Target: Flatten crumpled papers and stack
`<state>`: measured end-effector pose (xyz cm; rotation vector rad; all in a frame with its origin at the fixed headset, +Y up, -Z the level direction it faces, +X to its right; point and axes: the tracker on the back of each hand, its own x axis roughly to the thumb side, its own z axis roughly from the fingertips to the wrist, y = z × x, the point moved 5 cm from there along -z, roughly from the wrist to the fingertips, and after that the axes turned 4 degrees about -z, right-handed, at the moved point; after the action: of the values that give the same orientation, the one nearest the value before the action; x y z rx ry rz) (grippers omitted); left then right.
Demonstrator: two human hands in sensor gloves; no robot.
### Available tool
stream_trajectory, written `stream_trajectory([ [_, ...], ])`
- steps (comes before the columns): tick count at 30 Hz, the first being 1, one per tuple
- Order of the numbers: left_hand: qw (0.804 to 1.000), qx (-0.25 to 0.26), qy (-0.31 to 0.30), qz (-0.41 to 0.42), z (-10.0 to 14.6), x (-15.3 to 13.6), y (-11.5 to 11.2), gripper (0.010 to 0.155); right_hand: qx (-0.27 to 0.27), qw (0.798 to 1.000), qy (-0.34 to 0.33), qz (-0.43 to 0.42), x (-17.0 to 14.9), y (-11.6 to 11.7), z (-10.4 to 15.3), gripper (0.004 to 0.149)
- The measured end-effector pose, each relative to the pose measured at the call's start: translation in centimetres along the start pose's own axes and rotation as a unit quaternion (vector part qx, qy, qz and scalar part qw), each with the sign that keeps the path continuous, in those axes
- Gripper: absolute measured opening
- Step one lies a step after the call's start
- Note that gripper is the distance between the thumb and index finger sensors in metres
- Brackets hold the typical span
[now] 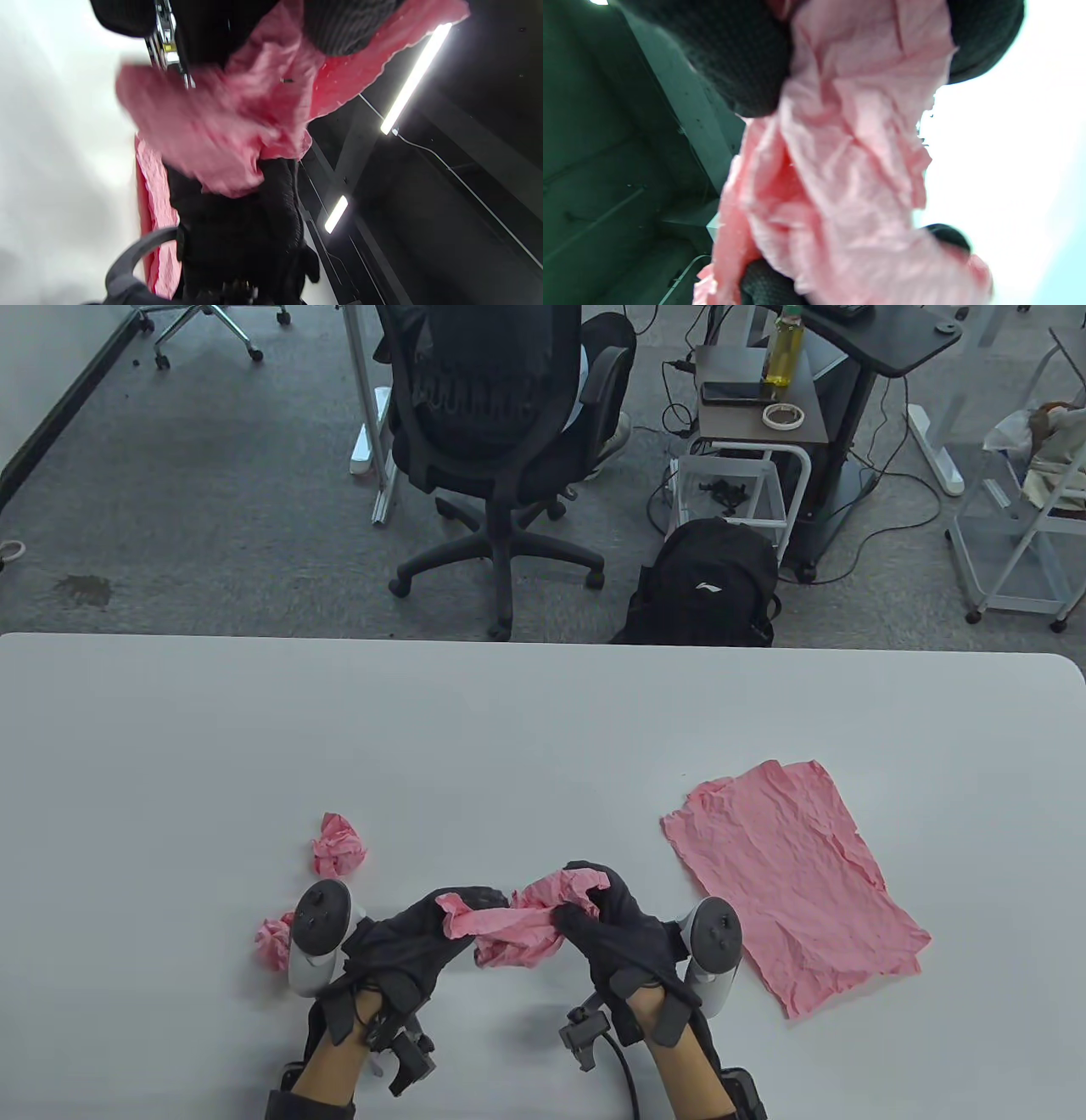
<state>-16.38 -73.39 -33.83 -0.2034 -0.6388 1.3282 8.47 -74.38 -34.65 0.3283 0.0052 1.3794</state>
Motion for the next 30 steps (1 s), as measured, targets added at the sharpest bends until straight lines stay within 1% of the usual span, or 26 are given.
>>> stream_trajectory([
  [3,0.999,0.025,0.002,-0.044,0.2,0.3,0.7,0.047,-0.015,1.000,0.001,0.004,0.1,-0.6,0.1,0.044],
  [5,0.998,0.040,0.003,-0.040,0.4,0.0,1.2,0.047,-0.014,1.000,-0.008,0.003,0.3,-0.8,0.0,0.042],
  [6,0.999,0.035,0.000,-0.011,0.4,-0.2,1.2,0.047,0.008,1.000,-0.008,-0.024,0.1,-0.6,-0.2,0.041],
  [7,1.000,0.024,-0.004,0.014,0.3,-0.4,1.0,0.047,0.018,0.999,-0.008,-0.039,0.1,-0.5,-0.2,0.041],
  [8,0.999,0.002,-0.009,0.050,0.1,-0.5,0.6,0.047,0.047,0.995,-0.008,-0.085,-0.1,0.0,-0.3,0.042],
  [9,0.997,-0.011,-0.010,0.071,0.0,-0.7,0.3,0.047,0.063,0.990,-0.006,-0.124,-0.3,0.4,-0.3,0.043],
  [10,0.997,-0.017,-0.011,0.079,-0.1,-0.7,0.1,0.047,0.067,0.989,-0.007,-0.134,-0.3,0.5,-0.4,0.045],
  [11,0.996,-0.021,-0.011,0.085,-0.1,-0.8,-0.1,0.047,0.077,0.984,-0.015,-0.162,-0.2,0.8,-0.5,0.045],
  [13,0.998,-0.012,-0.007,0.065,-0.1,-0.7,0.0,0.047,0.118,0.973,-0.016,-0.196,0.0,1.5,-0.5,0.046],
  [15,0.999,0.004,0.001,0.036,0.0,-0.8,0.3,0.048,0.139,0.969,-0.013,-0.202,0.3,2.1,-0.4,0.055],
  [17,0.999,0.008,0.004,0.036,0.1,-0.9,0.4,0.049,0.160,0.972,0.002,-0.173,0.2,2.5,-0.2,0.073],
  [18,0.999,0.011,0.005,0.041,0.1,-0.9,0.5,0.051,0.177,0.973,0.012,-0.145,0.0,2.7,-0.2,0.077],
  [19,0.999,0.016,0.004,0.046,0.2,-0.8,0.7,0.052,0.186,0.975,0.022,-0.118,-0.1,2.8,-0.1,0.077],
  [20,0.999,0.021,0.002,0.046,0.2,-0.7,0.9,0.054,0.174,0.982,0.042,-0.068,-0.5,2.6,0.0,0.071],
  [21,0.999,0.024,0.001,0.042,0.3,-0.6,1.1,0.054,0.159,0.985,0.046,-0.050,-0.6,2.3,0.0,0.061],
  [22,0.999,0.034,0.001,0.033,0.4,-0.5,1.4,0.054,0.138,0.988,0.053,-0.036,-0.8,1.9,0.0,0.053],
  [23,0.999,0.043,0.002,0.026,0.5,-0.5,1.7,0.053,0.119,0.991,0.052,-0.025,-0.8,1.5,-0.1,0.046],
  [24,0.998,0.055,0.004,0.023,0.6,-0.4,2.1,0.051,0.113,0.992,0.048,-0.022,-0.8,1.2,-0.3,0.044],
  [26,0.996,0.078,0.013,0.036,0.9,-0.7,2.7,0.048,0.103,0.993,0.048,-0.039,-1.0,0.6,-0.2,0.043],
  [28,0.995,0.083,0.025,0.050,1.0,-1.2,2.9,0.049,0.095,0.991,0.024,-0.086,-0.8,0.2,-0.3,0.042],
  [30,0.994,0.088,0.043,0.058,1.1,-1.8,3.0,0.049,0.102,0.984,0.008,-0.149,-0.7,0.3,-0.6,0.043],
])
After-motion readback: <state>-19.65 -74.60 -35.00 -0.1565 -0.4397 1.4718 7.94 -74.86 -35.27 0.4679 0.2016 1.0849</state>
